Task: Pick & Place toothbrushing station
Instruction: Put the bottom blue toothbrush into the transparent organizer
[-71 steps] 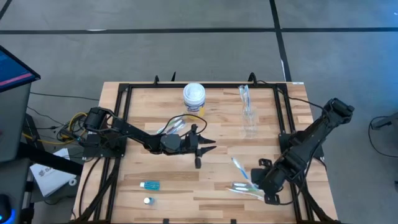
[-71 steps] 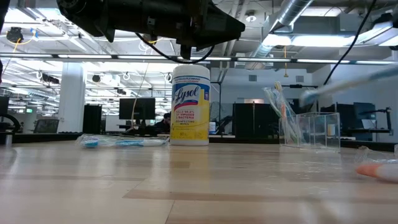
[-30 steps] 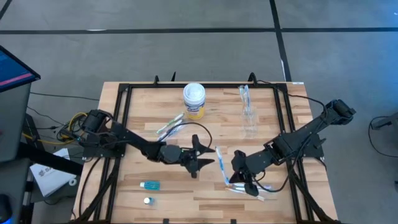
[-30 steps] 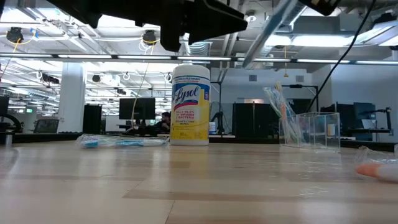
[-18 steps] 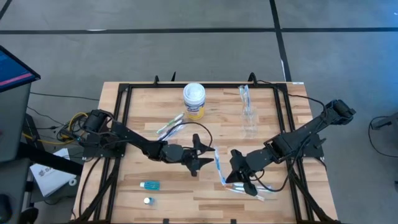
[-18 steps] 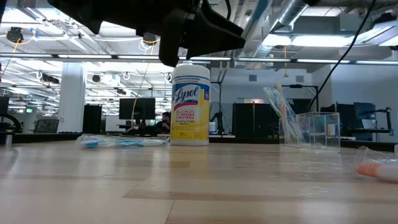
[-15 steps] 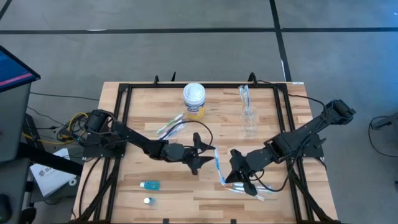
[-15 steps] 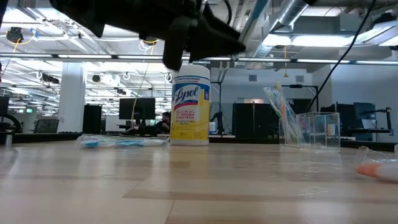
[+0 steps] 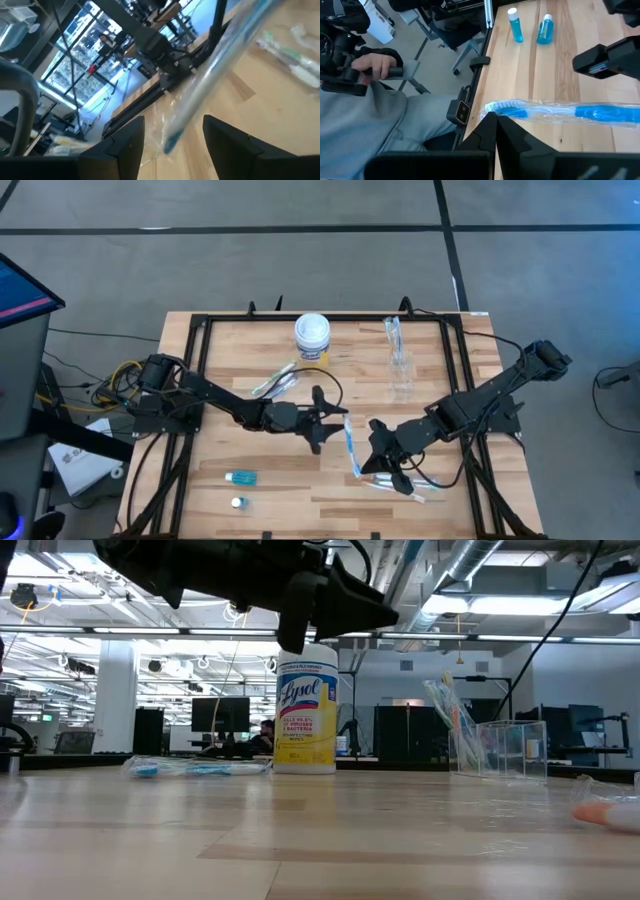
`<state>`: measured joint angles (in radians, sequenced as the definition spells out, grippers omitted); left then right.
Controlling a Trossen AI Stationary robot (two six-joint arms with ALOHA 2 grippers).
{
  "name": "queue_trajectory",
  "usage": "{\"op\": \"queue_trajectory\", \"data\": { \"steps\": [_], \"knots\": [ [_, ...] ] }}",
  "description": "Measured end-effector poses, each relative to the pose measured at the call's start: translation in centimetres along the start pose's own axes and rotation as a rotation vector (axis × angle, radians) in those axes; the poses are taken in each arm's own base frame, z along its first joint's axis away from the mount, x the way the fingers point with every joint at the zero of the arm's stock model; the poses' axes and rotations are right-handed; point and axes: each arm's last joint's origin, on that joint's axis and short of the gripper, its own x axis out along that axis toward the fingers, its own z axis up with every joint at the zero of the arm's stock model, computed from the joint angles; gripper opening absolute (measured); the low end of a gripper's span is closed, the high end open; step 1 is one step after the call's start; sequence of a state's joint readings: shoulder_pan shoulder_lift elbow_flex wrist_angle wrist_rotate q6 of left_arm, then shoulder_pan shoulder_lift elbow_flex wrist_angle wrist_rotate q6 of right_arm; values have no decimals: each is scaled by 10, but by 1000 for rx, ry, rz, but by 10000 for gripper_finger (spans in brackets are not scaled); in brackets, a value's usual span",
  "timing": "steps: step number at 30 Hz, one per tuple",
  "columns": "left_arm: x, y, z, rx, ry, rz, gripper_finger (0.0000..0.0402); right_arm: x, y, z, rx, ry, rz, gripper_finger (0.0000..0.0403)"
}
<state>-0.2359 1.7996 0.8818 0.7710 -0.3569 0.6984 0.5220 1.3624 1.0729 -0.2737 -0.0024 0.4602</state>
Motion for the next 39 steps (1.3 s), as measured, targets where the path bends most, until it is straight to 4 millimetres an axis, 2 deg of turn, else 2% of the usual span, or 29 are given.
{"op": "queue_trajectory", "data": {
  "steps": [20, 31, 39],
  "knots": [
    [0, 0, 1, -9, -36, -21, 127, 0, 0, 2, -26, -21, 6, 0],
    [0, -3, -1, -32, -26, -40, 18, 0, 1, 3, -41, -31, 5, 0],
    [1, -3, -3, -47, 17, -26, 16, -7, -2, 6, -92, -50, -7, 0]
  ]
}}
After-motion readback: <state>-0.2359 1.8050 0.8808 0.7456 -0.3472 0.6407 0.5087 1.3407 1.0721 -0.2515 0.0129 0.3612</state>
